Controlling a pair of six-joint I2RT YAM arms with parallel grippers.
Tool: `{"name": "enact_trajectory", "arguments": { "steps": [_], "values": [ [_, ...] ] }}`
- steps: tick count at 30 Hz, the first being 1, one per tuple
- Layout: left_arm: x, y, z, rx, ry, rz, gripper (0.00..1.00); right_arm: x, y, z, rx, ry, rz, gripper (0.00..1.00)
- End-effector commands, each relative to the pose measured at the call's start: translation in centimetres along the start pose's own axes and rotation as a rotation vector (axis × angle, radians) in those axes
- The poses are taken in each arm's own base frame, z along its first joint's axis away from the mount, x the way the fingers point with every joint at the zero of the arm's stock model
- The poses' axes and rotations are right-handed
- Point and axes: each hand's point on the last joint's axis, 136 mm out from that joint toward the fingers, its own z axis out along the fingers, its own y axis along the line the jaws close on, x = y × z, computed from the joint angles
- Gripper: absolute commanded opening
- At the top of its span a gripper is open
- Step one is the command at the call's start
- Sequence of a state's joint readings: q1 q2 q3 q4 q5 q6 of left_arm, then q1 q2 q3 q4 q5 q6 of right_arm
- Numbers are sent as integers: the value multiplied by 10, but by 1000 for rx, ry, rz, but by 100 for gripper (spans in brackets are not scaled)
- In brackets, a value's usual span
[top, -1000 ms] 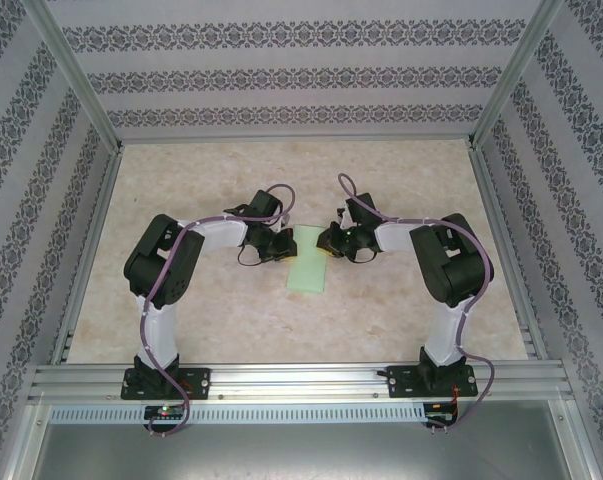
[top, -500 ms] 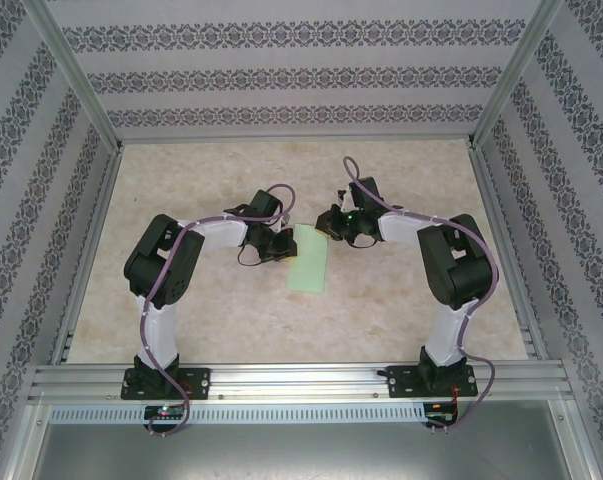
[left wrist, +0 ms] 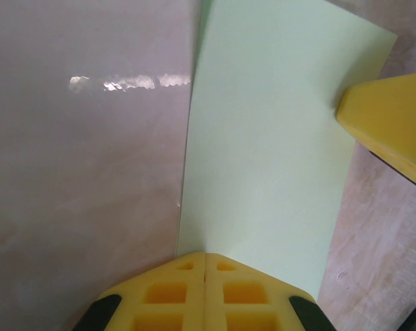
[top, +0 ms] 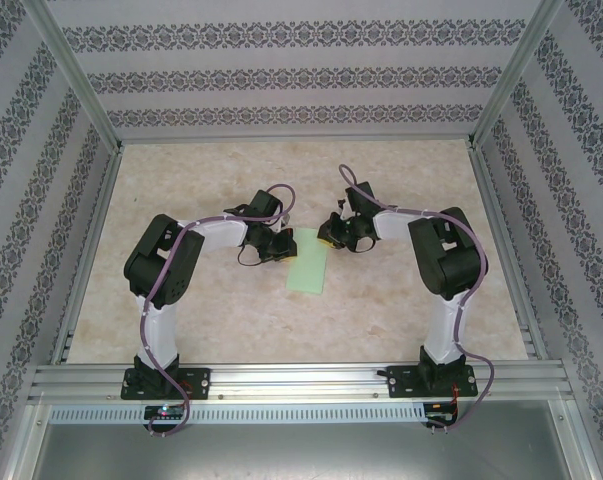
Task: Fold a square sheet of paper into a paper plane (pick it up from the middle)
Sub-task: Fold the square sheet of paper in half at the center of the table.
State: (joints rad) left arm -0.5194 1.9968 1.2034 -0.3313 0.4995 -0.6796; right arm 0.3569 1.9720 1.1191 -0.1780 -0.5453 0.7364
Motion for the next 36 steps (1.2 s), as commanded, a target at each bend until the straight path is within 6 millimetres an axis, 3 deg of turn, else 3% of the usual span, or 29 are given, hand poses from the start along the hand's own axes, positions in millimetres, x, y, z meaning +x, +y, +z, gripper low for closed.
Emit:
{"name": "enact_trajectory", "arguments": {
  "steps": [1, 5, 15, 20, 23, 30, 36],
  "values": [
    [24, 40, 11, -149, 73, -39, 0, -25, 35, -30, -73, -74, -62, 14],
    [23, 38, 10, -144, 68, -40, 0, -35, 35, -29, -85, -77, -54, 13],
    [22, 36, 9, -140, 68, -33, 0, -29, -7, 3, -5, -32, 38, 13],
    [23, 36, 9, -140, 70, -32, 0, -28, -21, 5, 60, -29, 43, 13],
    [23, 36, 9, -140, 71, -29, 0, -34, -12, -4, 54, -53, 20, 13],
    [24, 36, 8, -140, 70, -28, 0, -40, 38, -37, -69, -90, -63, 14],
    [22, 35, 8, -137, 69, -28, 0, -37, 27, -23, -52, -63, -33, 14]
  ]
}}
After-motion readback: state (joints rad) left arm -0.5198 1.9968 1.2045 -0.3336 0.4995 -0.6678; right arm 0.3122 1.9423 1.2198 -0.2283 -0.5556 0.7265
